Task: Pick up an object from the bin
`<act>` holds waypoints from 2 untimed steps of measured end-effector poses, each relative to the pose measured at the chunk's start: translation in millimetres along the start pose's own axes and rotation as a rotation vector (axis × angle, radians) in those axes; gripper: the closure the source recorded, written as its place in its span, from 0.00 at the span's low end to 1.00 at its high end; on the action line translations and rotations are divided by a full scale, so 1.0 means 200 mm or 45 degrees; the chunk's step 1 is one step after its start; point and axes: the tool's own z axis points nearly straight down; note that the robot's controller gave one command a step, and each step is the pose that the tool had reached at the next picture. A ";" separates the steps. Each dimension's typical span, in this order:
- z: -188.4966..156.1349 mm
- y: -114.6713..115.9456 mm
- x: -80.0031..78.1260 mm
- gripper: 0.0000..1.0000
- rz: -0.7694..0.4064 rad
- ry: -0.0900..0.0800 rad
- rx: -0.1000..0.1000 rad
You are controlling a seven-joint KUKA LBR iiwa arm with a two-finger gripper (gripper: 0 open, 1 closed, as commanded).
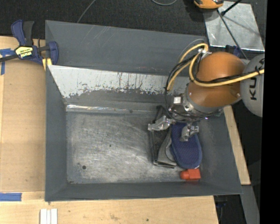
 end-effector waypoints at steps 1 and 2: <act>-0.11 0.00 -0.27 0.00 -0.296 0.020 -0.040; 0.08 -0.04 -0.35 0.00 -0.829 0.023 -0.052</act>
Offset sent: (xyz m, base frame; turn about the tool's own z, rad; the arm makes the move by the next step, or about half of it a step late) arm 0.0109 0.0496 0.0213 -0.2305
